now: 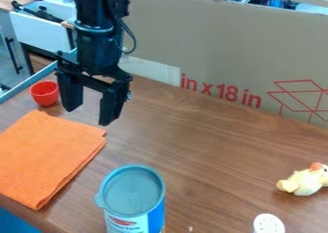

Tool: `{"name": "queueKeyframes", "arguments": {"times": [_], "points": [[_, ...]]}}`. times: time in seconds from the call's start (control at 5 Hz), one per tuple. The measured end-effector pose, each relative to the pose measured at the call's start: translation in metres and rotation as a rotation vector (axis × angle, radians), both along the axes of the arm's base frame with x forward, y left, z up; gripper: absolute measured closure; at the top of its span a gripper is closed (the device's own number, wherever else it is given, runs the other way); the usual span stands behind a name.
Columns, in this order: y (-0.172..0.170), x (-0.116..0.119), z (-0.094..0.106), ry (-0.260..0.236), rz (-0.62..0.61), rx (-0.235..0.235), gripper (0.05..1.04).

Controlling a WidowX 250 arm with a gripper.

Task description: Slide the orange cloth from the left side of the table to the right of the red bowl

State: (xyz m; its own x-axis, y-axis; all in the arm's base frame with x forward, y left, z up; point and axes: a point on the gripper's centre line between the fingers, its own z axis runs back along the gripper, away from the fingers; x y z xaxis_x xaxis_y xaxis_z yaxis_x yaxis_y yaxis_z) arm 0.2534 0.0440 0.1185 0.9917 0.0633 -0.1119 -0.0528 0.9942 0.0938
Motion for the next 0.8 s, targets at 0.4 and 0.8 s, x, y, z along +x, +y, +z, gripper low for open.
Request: {"name": "queueKeyframes", "arguments": {"times": [0.4, 0.8], "points": [[0.017, -0.014, -0.016, 0.124, 0.038, 0.078, 0.083], [0.052, -0.039, -0.035, 0.215, 0.049, 0.069, 0.083]]}}
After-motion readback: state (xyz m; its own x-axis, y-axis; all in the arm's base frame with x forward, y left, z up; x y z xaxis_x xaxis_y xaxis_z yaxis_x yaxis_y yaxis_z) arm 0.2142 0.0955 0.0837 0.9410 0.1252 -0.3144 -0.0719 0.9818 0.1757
